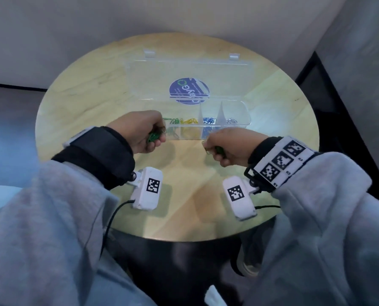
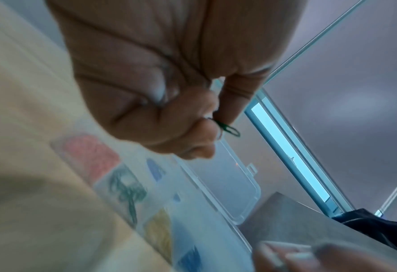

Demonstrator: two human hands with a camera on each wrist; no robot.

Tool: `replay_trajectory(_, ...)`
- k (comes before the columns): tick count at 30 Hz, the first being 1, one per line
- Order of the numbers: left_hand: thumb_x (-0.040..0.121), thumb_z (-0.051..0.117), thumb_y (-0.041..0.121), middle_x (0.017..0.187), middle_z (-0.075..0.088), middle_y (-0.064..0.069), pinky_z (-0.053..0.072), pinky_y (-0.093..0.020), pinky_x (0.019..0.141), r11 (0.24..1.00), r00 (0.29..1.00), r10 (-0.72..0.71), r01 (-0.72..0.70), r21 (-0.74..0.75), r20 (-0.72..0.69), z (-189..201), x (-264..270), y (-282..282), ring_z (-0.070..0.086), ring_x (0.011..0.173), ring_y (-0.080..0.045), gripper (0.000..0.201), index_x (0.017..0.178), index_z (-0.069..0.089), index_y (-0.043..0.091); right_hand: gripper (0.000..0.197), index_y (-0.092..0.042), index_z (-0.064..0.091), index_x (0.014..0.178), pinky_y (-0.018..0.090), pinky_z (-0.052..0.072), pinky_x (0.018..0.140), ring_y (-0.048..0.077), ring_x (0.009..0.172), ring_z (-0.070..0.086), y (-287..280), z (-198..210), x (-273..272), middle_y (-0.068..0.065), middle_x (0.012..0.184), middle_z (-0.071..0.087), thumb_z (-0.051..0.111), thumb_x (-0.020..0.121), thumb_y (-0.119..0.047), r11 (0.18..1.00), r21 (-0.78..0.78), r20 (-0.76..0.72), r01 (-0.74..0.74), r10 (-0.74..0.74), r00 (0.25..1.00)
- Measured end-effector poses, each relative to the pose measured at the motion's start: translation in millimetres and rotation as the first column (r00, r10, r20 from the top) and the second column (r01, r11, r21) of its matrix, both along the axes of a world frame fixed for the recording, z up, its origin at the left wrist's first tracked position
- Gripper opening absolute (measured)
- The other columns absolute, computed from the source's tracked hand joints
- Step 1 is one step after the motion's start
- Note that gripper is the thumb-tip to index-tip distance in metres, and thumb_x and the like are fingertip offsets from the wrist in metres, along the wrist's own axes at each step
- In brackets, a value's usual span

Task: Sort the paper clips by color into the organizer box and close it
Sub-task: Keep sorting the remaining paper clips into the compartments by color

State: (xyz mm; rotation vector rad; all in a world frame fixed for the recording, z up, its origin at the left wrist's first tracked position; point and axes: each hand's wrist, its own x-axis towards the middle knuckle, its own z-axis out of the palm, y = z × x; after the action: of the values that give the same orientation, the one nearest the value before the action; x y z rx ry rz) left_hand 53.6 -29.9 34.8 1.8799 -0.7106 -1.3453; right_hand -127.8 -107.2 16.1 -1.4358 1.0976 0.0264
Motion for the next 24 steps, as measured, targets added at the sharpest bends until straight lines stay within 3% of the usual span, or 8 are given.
replay_trajectory(5, 0.088, 0.034, 0.006, 0.061, 0.048, -0.006, 0.032, -0.01, 0.034, 0.994, 0.994, 0.102, -0.101, -0.036, 0.034, 8.4, 9.8, -11.8, 0.045, 0.035, -0.009, 0.021, 0.07, 0.045, 0.01, 0.021, -0.012, 0.047, 0.072, 0.015, 0.033, 0.039, 0.011, 0.05, 0.038, -8.2, 16.8, 21.0, 0.001, 0.064, 0.043, 0.05, 0.093, -0.011, 0.996, -0.011, 0.11, 0.088, -0.086, 0.99)
replay_trajectory(11, 0.09, 0.043, 0.003, 0.067, 0.05, -0.01, 0.046, -0.013, 0.04, 0.977, 0.984, 0.179, -0.176, -0.118, 0.012, 12.5, 13.0, -38.9, 0.05, 0.053, -0.019, 0.018, 0.073, 0.048, 0.006, 0.025, -0.007, 0.05, 0.066, 0.021, 0.044, 0.05, 0.015, 0.048, 0.046, -30.4, 34.7, 63.5, 0.007, 0.061, 0.051, 0.058, 0.089, -0.01, 0.962, -0.273, -0.065, -0.011, -0.007, 0.998)
replay_trajectory(13, 0.091, 0.048, 0.007, 0.069, 0.054, -0.006, 0.05, -0.018, 0.046, 0.975, 0.983, 0.181, -0.174, -0.139, 0.038, 8.8, 14.7, -47.7, 0.054, 0.056, -0.016, 0.018, 0.073, 0.05, 0.01, 0.023, -0.006, 0.051, 0.067, 0.027, 0.05, 0.064, 0.018, 0.052, 0.05, -40.3, 36.6, 79.5, 0.008, 0.061, 0.053, 0.058, 0.089, -0.01, 0.96, -0.277, -0.123, -0.03, -0.004, 0.992)
replay_trajectory(16, 0.093, 0.048, 0.014, 0.077, 0.055, -0.003, 0.051, -0.029, 0.072, 0.973, 0.983, 0.18, -0.172, -0.157, 0.039, 2.3, 18.6, -57.8, 0.055, 0.069, -0.016, 0.011, 0.084, 0.054, 0.013, 0.008, -0.004, 0.054, 0.08, 0.033, 0.054, 0.088, 0.024, 0.074, 0.061, -52.5, 31.5, 97.2, 0.012, 0.075, 0.06, 0.055, 0.088, -0.004, 0.982, -0.189, -0.105, 0.006, -0.026, 0.994)
replay_trajectory(17, 0.093, 0.047, 0.016, 0.079, 0.054, -0.004, 0.049, -0.031, 0.078, 0.969, 0.981, 0.195, -0.191, -0.157, 0.008, 0.7, 19.5, -60.0, 0.054, 0.072, -0.016, 0.009, 0.091, 0.055, 0.012, 0.002, -0.003, 0.054, 0.087, 0.033, 0.055, 0.087, 0.025, 0.082, 0.062, -55.5, 27.6, 100.5, 0.014, 0.086, 0.061, 0.055, 0.087, -0.001, 0.99, -0.139, -0.052, 0.035, -0.042, 0.998)
replay_trajectory(19, 0.093, 0.048, 0.02, 0.083, 0.052, -0.004, 0.048, -0.028, 0.079, 0.959, 0.97, 0.236, -0.241, -0.148, -0.052, -2.3, 21.8, -61.5, 0.053, 0.077, -0.017, 0.012, 0.1, 0.054, 0.012, 0.019, -0.002, 0.052, 0.102, 0.03, 0.056, 0.078, 0.026, 0.091, 0.06, -60.5, 18.9, 104.3, 0.017, 0.105, 0.058, 0.057, 0.084, 0.001, 0.993, -0.043, 0.061, 0.108, -0.106, 0.993)
replay_trajectory(22, 0.092, 0.051, 0.026, 0.088, 0.052, -0.005, 0.048, -0.024, 0.075, 0.954, 0.964, 0.246, -0.26, -0.151, -0.102, -3.3, 22.8, -59.5, 0.054, 0.083, -0.018, 0.017, 0.103, 0.055, 0.014, 0.037, 0.008, 0.049, 0.125, 0.026, 0.051, 0.071, 0.022, 0.079, 0.055, -54.7, 18.5, 105.9, 0.014, 0.09, 0.054, 0.046, 0.089, 0.005, 0.985, 0.068, 0.12, 0.156, -0.163, 0.979)
replay_trajectory(24, 0.092, 0.051, 0.027, 0.091, 0.053, -0.005, 0.048, -0.024, 0.077, 0.948, 0.964, 0.242, -0.259, -0.186, -0.112, -1.2, 23.7, -57.7, 0.054, 0.088, -0.019, 0.018, 0.103, 0.057, 0.014, 0.04, 0.01, 0.048, 0.127, 0.025, 0.052, 0.074, 0.02, 0.077, 0.055, -50.1, 23.9, 103.1, 0.011, 0.079, 0.053, 0.039, 0.089, 0.006, 0.987, 0.031, 0.079, 0.157, -0.159, 0.984)
